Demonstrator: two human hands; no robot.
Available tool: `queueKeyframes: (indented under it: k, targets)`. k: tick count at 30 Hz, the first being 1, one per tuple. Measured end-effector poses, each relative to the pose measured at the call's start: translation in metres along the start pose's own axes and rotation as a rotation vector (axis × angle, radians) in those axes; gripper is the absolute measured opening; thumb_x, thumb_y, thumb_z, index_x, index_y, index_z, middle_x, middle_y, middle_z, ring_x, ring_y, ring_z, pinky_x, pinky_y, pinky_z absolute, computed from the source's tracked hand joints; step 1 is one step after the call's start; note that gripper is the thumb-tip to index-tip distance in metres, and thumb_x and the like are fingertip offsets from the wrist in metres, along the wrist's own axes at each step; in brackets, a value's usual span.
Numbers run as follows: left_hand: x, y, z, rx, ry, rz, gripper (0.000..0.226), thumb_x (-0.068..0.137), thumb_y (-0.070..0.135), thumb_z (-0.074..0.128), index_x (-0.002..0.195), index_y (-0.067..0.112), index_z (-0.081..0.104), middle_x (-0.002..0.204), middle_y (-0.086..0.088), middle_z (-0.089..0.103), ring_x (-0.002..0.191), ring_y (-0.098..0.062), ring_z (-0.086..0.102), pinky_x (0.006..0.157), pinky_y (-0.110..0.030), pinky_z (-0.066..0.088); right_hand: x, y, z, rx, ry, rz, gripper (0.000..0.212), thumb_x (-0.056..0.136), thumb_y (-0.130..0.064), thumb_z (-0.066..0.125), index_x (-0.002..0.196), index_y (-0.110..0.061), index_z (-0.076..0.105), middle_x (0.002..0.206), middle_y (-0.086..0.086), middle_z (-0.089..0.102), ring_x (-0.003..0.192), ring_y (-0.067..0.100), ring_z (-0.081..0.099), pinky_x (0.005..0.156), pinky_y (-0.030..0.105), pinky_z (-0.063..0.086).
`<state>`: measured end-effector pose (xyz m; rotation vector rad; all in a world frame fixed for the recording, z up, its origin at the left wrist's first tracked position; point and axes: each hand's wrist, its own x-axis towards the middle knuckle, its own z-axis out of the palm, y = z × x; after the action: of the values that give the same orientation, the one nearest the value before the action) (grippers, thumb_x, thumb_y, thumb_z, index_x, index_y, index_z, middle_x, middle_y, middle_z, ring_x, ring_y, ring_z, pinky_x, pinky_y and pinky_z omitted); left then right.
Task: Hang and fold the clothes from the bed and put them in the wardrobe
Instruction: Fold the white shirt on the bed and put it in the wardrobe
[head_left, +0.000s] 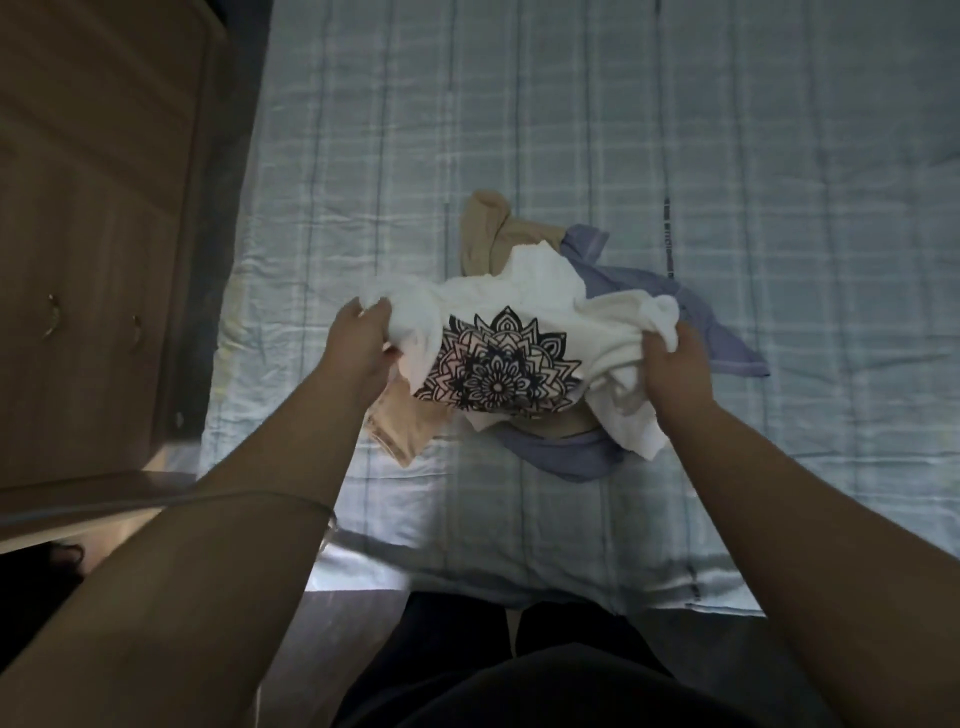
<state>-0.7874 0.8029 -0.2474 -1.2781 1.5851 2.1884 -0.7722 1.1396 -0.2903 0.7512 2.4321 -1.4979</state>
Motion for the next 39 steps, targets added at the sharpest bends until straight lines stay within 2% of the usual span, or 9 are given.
queueKeyframes:
  k: [4,7,11,15,19,25,30,35,39]
  targets:
    - [0.025,0.004,0.009,0.337,-0.015,0.108,0.084,0.091,0.000,0.058,0.158,0.023,0.013,0.156,-0.014,0.032,0.127,-0.025,0.050,0.094,-0.033,0.049,0.018,-0.028,0.020,0.071,-0.001,0.035,0.057,0.092,-0.015,0.060,0.145,-0.013,0.039,0.129,0.004,0.054,0.113,0.020,0.053,0.093,0.034,0.045]
    - [0.022,-0.022,0.012,0.871,-0.018,0.410,0.063,0.083,-0.002,0.058,0.143,0.016,0.046,0.143,-0.015,0.044,0.129,-0.027,0.046,0.108,-0.034,0.038,0.013,-0.023,0.038,-0.166,0.007,-0.083,0.063,0.080,0.000,0.060,0.141,-0.007,0.044,0.138,0.015,0.049,0.127,0.029,0.045,0.107,0.039,0.037]
    - [0.013,-0.079,0.011,1.208,-0.280,0.524,0.035,0.079,-0.003,0.054,0.099,0.018,0.075,0.107,-0.004,0.068,0.104,-0.022,0.060,0.095,-0.031,0.046,-0.012,0.010,0.061,-0.425,-0.127,-0.311,0.045,0.068,-0.005,0.045,0.108,-0.006,0.066,0.113,0.017,0.060,0.110,0.036,0.052,0.095,0.034,0.037]
    - [0.020,-0.124,0.000,1.399,-0.472,0.496,0.047,0.080,0.006,0.061,0.125,0.016,0.067,0.126,-0.008,0.064,0.120,-0.028,0.053,0.105,-0.036,0.039,-0.015,0.046,0.079,-0.746,-0.579,-0.417,0.053,0.072,-0.007,0.061,0.126,-0.010,0.063,0.132,0.016,0.057,0.124,0.038,0.048,0.105,0.043,0.040]
    - [0.034,-0.150,-0.009,1.519,-0.502,0.719,0.080,0.070,0.009,0.067,0.146,0.018,0.045,0.140,-0.007,0.052,0.125,-0.029,0.046,0.110,-0.038,0.034,0.003,0.067,0.093,-0.902,-0.487,-0.538,0.061,0.074,-0.013,0.067,0.134,-0.014,0.055,0.142,0.015,0.048,0.131,0.038,0.042,0.103,0.047,0.043]
    - [0.036,-0.169,-0.011,1.527,-0.352,0.830,0.081,0.066,0.019,0.076,0.142,0.017,0.049,0.134,-0.011,0.051,0.120,-0.032,0.048,0.098,-0.044,0.044,0.026,0.051,0.111,-0.948,-0.261,-0.594,0.027,0.078,-0.023,0.056,0.104,-0.020,0.062,0.103,0.008,0.057,0.100,0.034,0.051,0.080,0.044,0.037]
    - [0.002,-0.152,0.011,1.397,-0.254,0.711,0.084,0.068,0.036,0.082,0.142,0.017,0.049,0.136,-0.011,0.051,0.124,-0.032,0.048,0.097,-0.047,0.044,0.004,0.006,0.080,-0.317,-0.306,-0.347,0.011,0.097,-0.020,0.042,0.092,-0.017,0.051,0.073,-0.005,0.055,0.067,0.010,0.054,0.062,0.030,0.033]
    - [-0.042,-0.112,0.048,1.029,-0.181,0.652,0.071,0.069,0.027,0.085,0.129,0.005,0.054,0.123,-0.012,0.059,0.114,-0.031,0.054,0.093,-0.048,0.045,-0.020,-0.066,0.028,-0.123,-0.382,-0.321,0.022,0.100,-0.022,0.047,0.093,-0.007,0.062,0.086,0.004,0.063,0.082,0.017,0.057,0.070,0.032,0.041]
    - [-0.083,-0.071,0.066,0.896,-0.225,0.573,0.052,0.075,0.023,0.069,0.123,0.011,0.056,0.119,-0.007,0.064,0.112,-0.026,0.060,0.093,-0.040,0.048,-0.039,-0.119,-0.012,-0.025,-0.545,-0.279,0.024,0.100,-0.034,0.046,0.093,-0.022,0.065,0.092,-0.003,0.066,0.085,0.008,0.061,0.076,0.024,0.049]
